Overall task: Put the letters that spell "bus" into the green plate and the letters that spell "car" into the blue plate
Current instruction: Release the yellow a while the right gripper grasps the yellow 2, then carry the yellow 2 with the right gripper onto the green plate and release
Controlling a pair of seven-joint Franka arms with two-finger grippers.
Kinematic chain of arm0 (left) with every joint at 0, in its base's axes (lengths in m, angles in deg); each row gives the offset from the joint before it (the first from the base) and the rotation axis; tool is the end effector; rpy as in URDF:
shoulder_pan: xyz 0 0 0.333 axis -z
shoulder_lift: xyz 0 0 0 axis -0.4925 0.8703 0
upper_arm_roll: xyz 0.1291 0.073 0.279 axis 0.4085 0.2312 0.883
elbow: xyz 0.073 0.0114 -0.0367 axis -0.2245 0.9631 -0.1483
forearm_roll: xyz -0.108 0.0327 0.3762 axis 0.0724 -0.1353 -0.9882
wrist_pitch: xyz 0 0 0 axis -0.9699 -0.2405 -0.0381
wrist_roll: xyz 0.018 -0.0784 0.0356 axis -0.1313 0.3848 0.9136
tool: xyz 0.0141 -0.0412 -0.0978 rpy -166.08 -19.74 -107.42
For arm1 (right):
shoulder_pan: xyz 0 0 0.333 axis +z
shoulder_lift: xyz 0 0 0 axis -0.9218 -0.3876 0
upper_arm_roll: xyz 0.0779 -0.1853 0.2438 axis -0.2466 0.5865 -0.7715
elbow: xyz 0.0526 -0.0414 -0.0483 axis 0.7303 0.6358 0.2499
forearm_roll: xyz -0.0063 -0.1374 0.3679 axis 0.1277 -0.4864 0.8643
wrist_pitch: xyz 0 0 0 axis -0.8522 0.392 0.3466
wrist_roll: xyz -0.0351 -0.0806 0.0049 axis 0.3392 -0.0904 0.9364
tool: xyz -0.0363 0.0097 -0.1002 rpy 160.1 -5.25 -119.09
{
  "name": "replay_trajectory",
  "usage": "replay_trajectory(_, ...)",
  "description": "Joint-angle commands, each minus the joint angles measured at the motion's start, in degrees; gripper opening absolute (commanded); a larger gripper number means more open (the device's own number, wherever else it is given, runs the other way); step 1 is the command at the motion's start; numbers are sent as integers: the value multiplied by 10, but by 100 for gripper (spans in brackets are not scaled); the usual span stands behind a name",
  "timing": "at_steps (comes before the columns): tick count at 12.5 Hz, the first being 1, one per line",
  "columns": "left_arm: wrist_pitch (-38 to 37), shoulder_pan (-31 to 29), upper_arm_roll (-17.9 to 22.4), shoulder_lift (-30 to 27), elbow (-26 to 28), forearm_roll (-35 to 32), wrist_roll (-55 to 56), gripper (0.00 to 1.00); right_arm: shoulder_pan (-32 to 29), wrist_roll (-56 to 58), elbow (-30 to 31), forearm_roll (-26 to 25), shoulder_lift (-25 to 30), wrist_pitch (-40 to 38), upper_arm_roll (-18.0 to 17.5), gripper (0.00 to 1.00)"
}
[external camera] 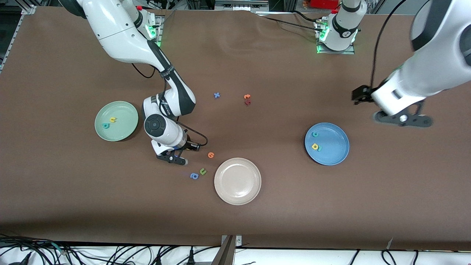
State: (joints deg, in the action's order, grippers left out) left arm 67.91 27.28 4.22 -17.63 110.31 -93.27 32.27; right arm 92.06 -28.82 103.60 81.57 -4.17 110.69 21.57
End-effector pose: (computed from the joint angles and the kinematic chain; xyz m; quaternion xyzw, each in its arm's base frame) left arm 0.5856 -0.1027 0.5848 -0.9951 0.0690 0.0682 0.0201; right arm 0.6172 0.3056 0.1738 -0.9900 0.1282 0.0292 0.0505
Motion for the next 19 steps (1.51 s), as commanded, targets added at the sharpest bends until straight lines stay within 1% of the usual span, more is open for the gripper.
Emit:
replay_trajectory(1,84,19,70,-149,169,61,-55,100,-9,12,-13,0,-10,-9,-5,43)
replay_trajectory(2,88,41,99,-154,173,66,-57,100,-12,20,-14,-7,-10,-9,-5,43)
replay_trajectory(4,89,45,102,-150,168,56,-55,100,-13,35,-12,-6,-10,-9,-4,43)
replay_trajectory(5,87,45,100,-144,167,52,-51,100,-13,34,-11,-6,-10,-9,-4,38)
replay_trajectory(6,82,43,99,-138,156,44,-51,100,-13,35,-11,-6,-10,-9,-4,25)
replay_trajectory(7,62,45,98,-122,130,43,-50,100,-13,35,-11,-6,-10,-9,-4,12)
replay_trajectory(8,31,47,98,-92,85,43,-50,100,-13,35,-11,-6,-10,-9,-4,1)
replay_trajectory(9,23,42,98,-68,59,43,-50,100,-12,35,-11,-6,-10,-9,-4,0)
replay_trajectory(12,26,37,98,-75,61,44,-51,100,-13,36,-13,-7,-3,-25,0,0)
replay_trajectory(13,26,37,98,-76,61,44,-55,100,-15,37,-14,-7,10,-41,2,0)
replay_trajectory(15,24,39,97,-76,60,36,-53,100,-18,41,-21,-8,37,-90,17,0)
replay_trajectory(17,25,46,94,-75,61,26,-50,100,-18,64,-31,-8,63,-163,44,0)
replay_trajectory(18,26,47,85,-76,61,11,-44,100,-18,91,-31,-8,80,-205,64,0)
replay_trajectory(19,30,41,76,-78,64,13,-28,100,-18,122,-31,-8,94,-252,87,0)
